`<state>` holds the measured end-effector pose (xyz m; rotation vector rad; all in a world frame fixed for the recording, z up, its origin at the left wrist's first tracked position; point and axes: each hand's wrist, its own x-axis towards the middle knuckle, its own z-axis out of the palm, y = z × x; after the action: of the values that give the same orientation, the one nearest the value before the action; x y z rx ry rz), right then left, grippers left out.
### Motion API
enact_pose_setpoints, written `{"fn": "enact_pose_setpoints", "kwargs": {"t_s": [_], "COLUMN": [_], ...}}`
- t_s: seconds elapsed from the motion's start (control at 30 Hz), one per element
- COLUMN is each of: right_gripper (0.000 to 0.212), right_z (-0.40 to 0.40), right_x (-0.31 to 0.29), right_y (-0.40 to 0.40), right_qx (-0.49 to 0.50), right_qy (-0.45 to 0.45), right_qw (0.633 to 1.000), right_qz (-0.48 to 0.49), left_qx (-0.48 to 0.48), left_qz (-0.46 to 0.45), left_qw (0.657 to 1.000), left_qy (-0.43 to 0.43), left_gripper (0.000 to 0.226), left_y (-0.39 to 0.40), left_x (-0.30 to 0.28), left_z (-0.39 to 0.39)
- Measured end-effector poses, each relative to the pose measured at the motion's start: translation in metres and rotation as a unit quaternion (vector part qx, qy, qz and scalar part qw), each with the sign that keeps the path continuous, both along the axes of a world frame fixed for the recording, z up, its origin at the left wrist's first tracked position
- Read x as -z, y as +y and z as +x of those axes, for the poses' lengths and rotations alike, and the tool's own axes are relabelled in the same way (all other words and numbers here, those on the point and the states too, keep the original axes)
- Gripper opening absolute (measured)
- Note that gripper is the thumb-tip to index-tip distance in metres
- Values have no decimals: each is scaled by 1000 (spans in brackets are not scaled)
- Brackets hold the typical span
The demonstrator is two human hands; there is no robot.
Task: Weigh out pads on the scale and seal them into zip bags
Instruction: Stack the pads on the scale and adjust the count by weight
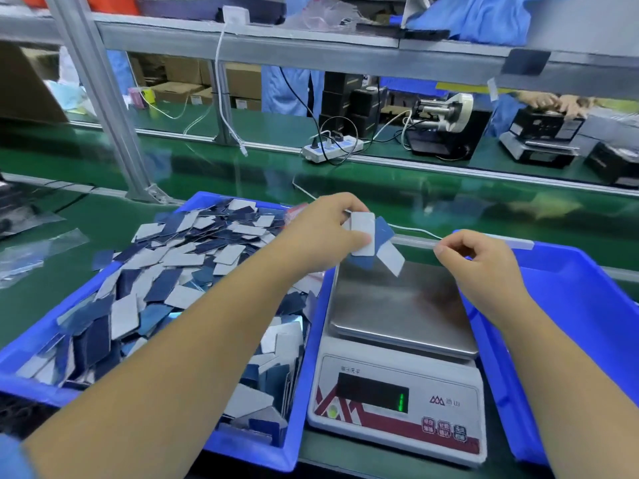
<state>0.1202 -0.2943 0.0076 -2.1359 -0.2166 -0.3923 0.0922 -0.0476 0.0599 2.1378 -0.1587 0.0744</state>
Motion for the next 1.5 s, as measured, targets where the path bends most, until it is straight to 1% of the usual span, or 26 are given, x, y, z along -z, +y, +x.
{"fn": "enact_pose_setpoints", "kwargs": {"t_s": [0.07,0.17,0.33,0.37,0.43,0.5,0.53,0.57,0.6,0.63,0.67,0.7,0.8,0.87,0.93,1.03,1.1,1.2,1.27,1.37,1.43,1.5], "right_gripper": [19,19,17,17,17,18,18,18,18,17,17,17,16,17,17,18,18,18,17,16,16,16], "right_z": [1,1,3,3,3,3,3,2,2,1,1,1,1,1,1,0,-1,-1,-1,-1,-1,0], "right_x": [0,0,0,0,0,-1,-1,-1,-1,-2,-2,-2,-1,-1,-1,0,0,0,1,0,0,1], "right_y": [-2,-5,-6,-7,-7,-7,-7,-7,-7,-7,-7,-6,-4,-4,-3,-4,-4,-5,-5,-5,-6,-7], "right_qx": [5,6,11,11,8,6,6,6,5,4,3,2,-3,-5,-4,-2,-1,4,5,5,7,6], "right_qy": [4,9,16,17,20,20,19,17,15,14,14,15,20,21,21,15,17,20,21,25,25,24], "right_qw": [1000,1000,1000,1000,1000,1000,1000,1000,1000,1000,1000,1000,1000,1000,1000,1000,1000,1000,1000,1000,1000,1000], "right_qz": [3,7,2,0,-1,-2,-3,-3,-3,-3,-3,-2,-2,-7,-10,-6,-1,-3,-4,-6,-5,-1], "left_qx": [39,74,102,106,104,90,80,70,61,55,56,64,104,124,119,103,108,118,119,124,109,76], "left_qz": [36,137,208,232,280,273,250,227,221,237,268,301,375,406,412,401,385,352,322,305,303,286], "left_qw": [998,987,972,966,953,957,964,971,973,969,961,949,905,881,881,895,901,911,921,927,932,946], "left_qy": [28,40,30,32,43,39,34,30,29,34,45,64,169,211,201,167,170,179,182,182,164,134], "left_gripper": [22,18,15,22,43,51,48,38,23,9,2,5,26,36,31,14,11,10,13,17,18,18], "left_y": [-20,-42,-50,-49,-46,-38,-31,-22,-10,3,17,31,59,64,62,60,60,63,66,69,70,71], "left_x": [7,22,32,32,32,27,24,19,15,10,6,4,6,11,15,19,19,15,13,10,6,1], "left_z": [0,-1,2,3,2,-1,-4,-8,-13,-18,-24,-31,-51,-62,-64,-61,-59,-57,-55,-54,-51,-47]}}
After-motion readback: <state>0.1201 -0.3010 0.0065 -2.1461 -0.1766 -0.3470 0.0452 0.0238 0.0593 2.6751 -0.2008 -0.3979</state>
